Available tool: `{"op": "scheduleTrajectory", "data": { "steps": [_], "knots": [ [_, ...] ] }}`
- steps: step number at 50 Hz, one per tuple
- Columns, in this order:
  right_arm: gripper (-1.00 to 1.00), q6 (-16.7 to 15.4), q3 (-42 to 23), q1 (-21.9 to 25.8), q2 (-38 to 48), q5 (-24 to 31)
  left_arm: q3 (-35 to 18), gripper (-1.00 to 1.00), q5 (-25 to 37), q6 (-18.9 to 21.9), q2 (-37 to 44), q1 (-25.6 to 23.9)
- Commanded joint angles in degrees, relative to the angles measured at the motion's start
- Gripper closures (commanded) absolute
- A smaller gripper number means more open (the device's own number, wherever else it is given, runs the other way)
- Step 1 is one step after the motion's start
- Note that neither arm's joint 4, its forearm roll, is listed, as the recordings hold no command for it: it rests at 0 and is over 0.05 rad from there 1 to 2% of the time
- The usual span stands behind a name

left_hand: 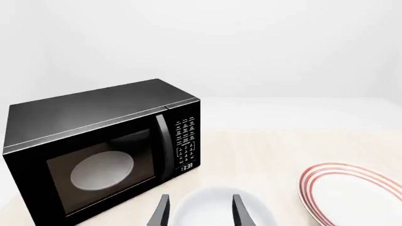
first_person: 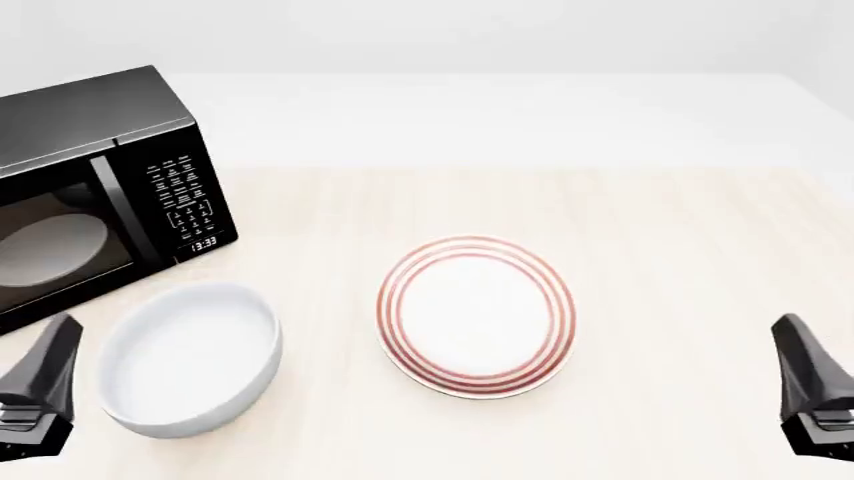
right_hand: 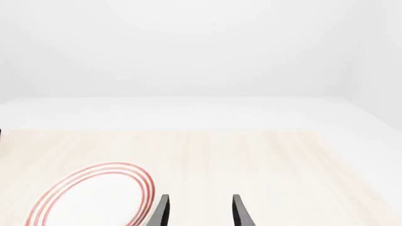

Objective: Put the white bowl to the right of the plate.

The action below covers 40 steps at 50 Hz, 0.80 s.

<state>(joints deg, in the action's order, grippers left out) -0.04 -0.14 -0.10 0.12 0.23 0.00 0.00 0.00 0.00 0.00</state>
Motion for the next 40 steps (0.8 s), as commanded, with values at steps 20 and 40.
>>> {"op": "scheduleTrajectory", "data": {
  "steps": [20, 40],
  "knots": [
    [-1.00, -2.0, -2.0, 3.9, 3.6, -0.4, 0.0, -1.00, 0.0, 0.0, 0.0, 0.0],
    [-1.00, -2.4, -13.2, 17.6, 42.6, -22.1, 0.0, -1.00, 0.0, 0.0, 0.0, 0.0]
  ]
}}
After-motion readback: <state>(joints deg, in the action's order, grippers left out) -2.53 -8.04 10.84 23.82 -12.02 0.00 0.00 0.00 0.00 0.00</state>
